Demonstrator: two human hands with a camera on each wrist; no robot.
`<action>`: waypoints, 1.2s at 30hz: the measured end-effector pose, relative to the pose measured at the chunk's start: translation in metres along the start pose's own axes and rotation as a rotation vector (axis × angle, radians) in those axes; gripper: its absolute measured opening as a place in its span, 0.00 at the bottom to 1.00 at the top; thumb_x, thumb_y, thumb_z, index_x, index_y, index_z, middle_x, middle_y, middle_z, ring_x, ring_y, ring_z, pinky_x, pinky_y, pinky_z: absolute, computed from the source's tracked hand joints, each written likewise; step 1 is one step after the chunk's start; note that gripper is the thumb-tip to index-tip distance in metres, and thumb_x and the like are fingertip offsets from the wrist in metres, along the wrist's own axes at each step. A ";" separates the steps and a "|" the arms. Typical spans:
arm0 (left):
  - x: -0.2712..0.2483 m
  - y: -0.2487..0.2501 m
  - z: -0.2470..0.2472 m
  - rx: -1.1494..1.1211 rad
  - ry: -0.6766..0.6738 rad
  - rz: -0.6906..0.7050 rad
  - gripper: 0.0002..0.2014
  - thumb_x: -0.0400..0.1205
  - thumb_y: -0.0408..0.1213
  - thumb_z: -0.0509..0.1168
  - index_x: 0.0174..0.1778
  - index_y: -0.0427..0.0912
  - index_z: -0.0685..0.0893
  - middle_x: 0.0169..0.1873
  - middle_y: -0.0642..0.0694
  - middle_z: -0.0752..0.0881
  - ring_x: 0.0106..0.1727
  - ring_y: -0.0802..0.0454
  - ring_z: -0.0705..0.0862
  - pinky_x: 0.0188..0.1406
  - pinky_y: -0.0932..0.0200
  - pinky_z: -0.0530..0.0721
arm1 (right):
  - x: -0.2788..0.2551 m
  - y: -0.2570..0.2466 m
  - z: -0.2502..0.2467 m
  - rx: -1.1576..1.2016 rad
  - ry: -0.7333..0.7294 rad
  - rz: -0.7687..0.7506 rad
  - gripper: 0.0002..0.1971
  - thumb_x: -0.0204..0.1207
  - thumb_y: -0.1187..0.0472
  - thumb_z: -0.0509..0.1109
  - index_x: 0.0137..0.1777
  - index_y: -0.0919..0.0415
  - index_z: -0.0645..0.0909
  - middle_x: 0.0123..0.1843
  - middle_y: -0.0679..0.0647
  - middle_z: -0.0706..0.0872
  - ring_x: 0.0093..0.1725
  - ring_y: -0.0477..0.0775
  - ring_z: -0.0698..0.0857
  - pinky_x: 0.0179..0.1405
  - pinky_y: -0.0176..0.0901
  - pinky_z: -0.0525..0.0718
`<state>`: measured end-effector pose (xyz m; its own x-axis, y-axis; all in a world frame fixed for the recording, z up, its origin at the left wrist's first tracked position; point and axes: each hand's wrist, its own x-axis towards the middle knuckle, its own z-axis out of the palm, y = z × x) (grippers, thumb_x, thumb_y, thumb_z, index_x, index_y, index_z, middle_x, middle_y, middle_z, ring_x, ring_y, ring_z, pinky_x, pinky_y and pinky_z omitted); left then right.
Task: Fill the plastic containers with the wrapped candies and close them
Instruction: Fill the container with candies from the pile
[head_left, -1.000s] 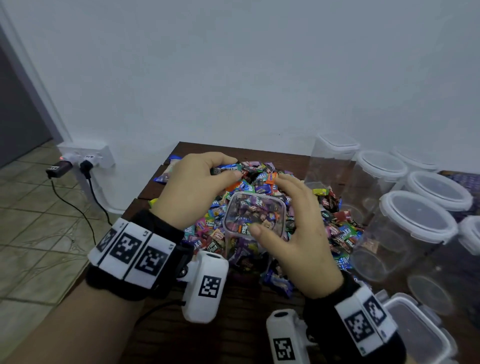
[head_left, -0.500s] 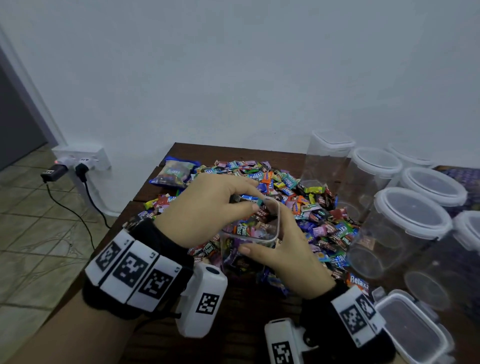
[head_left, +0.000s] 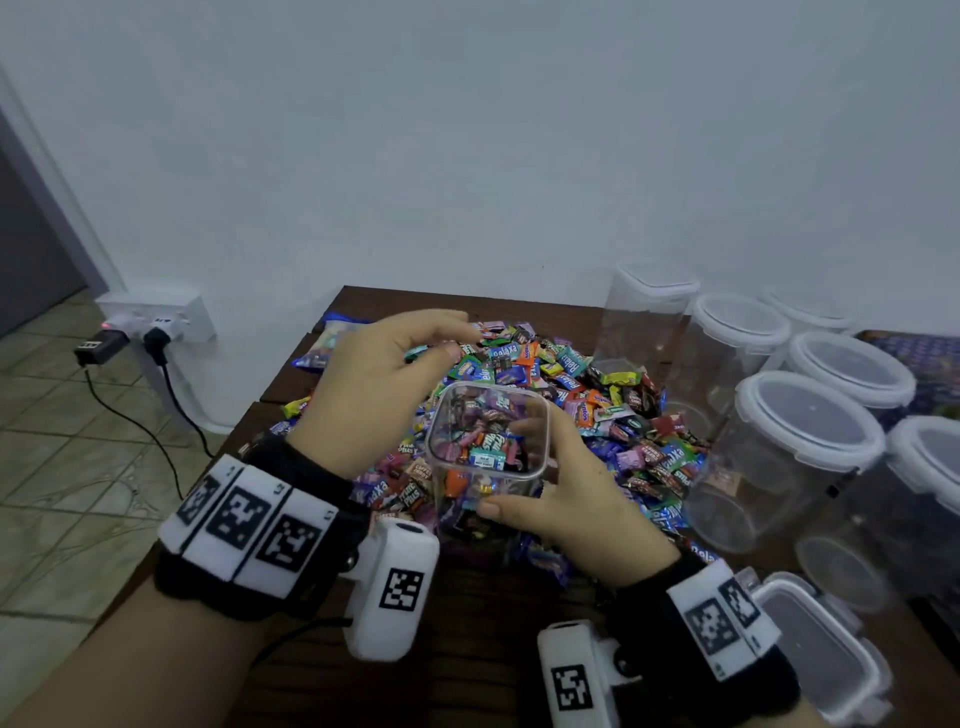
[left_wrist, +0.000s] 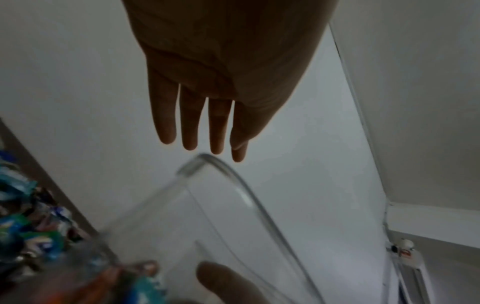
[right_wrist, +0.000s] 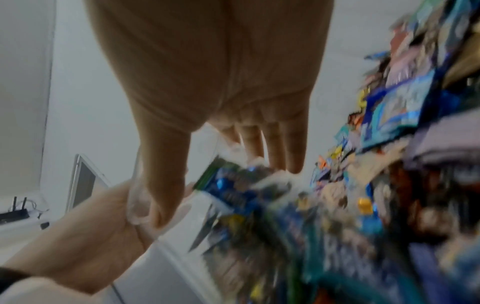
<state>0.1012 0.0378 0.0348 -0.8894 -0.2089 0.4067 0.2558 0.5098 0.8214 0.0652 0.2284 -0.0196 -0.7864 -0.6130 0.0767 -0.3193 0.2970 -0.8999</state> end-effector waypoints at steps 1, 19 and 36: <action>0.000 -0.005 -0.002 0.017 0.019 -0.034 0.15 0.82 0.33 0.65 0.45 0.63 0.87 0.57 0.64 0.84 0.62 0.59 0.83 0.68 0.48 0.78 | -0.002 0.000 -0.005 -0.056 -0.050 0.018 0.37 0.67 0.56 0.80 0.64 0.28 0.61 0.57 0.14 0.71 0.58 0.14 0.70 0.53 0.14 0.71; -0.001 -0.078 0.009 0.887 -0.794 -0.531 0.56 0.69 0.51 0.77 0.83 0.60 0.42 0.83 0.44 0.54 0.76 0.40 0.68 0.68 0.42 0.77 | 0.028 0.024 -0.030 -0.991 -0.397 0.263 0.52 0.67 0.40 0.75 0.83 0.43 0.43 0.82 0.51 0.58 0.74 0.59 0.68 0.64 0.54 0.79; -0.006 -0.076 0.013 1.051 -0.664 -0.358 0.07 0.81 0.37 0.64 0.50 0.42 0.85 0.40 0.44 0.86 0.40 0.46 0.80 0.43 0.54 0.83 | 0.036 0.029 -0.017 -1.101 -0.311 0.182 0.14 0.79 0.65 0.61 0.59 0.53 0.84 0.59 0.56 0.77 0.56 0.59 0.81 0.54 0.50 0.83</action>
<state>0.0819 0.0113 -0.0347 -0.9405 -0.1720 -0.2930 -0.1838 0.9829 0.0129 0.0185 0.2272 -0.0359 -0.7527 -0.6039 -0.2622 -0.6228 0.7823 -0.0138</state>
